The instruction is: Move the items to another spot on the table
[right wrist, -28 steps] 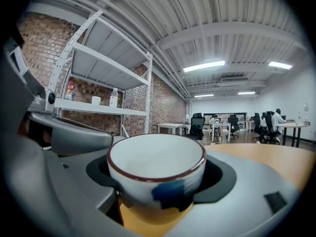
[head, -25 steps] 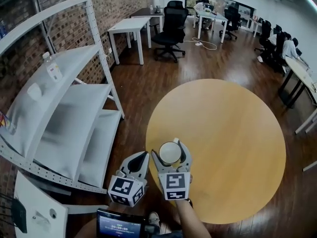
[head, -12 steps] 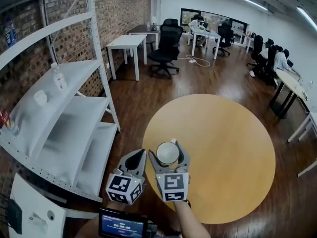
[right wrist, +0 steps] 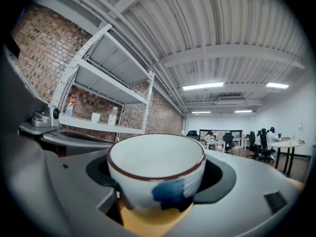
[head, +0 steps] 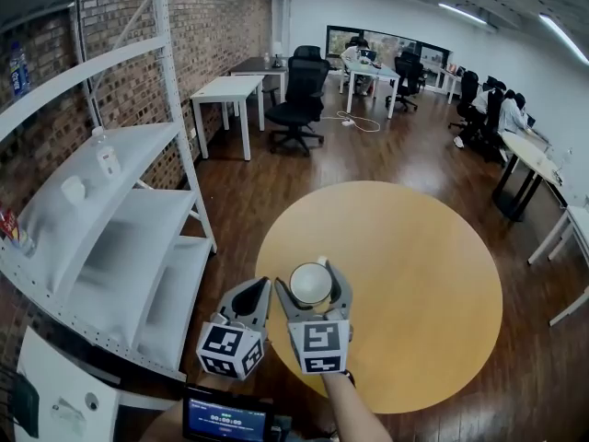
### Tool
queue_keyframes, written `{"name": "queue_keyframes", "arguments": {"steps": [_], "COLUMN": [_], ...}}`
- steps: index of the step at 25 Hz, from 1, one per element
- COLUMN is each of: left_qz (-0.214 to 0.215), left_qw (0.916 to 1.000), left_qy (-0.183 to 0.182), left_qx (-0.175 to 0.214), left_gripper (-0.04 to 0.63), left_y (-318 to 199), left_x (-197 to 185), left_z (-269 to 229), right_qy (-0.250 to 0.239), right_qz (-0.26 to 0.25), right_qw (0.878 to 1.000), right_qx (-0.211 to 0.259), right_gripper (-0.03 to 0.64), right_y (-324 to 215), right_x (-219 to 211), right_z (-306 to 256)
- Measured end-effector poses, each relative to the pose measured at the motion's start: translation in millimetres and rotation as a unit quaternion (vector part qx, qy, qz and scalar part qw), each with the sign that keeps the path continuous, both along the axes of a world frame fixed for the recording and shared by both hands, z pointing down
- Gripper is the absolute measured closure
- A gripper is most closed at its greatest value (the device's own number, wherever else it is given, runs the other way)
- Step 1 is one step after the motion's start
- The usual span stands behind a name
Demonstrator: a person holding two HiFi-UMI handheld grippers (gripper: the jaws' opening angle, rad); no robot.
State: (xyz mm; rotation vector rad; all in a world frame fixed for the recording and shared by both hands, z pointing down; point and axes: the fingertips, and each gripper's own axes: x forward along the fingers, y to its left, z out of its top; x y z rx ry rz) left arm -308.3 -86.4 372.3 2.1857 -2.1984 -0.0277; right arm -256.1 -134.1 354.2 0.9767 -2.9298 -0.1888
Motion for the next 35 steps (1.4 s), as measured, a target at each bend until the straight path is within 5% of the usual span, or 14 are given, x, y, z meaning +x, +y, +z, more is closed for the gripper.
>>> {"name": "queue_keyframes", "arguments": {"steps": [10, 35], "left_qz": [0.031, 0.150], "left_qw": [0.9995, 0.9886], "left_qy": [-0.002, -0.014], "left_qx": [0.002, 0.000], "left_gripper": [0.591, 0.591], "left_y": [-19.3, -84.8], "left_x": [54.7, 264.0], "left_z": [-8.7, -8.4], "right_qy": [0.000, 0.001], "right_qz": [0.034, 0.135], "right_qw": [0.999, 0.991], "right_qx": [0.002, -0.005], "right_gripper": [0.215, 0.215], "right_y": [-16.8, -69.9], "right_x": [59.9, 269.2], "right_z": [-6.2, -6.2]}}
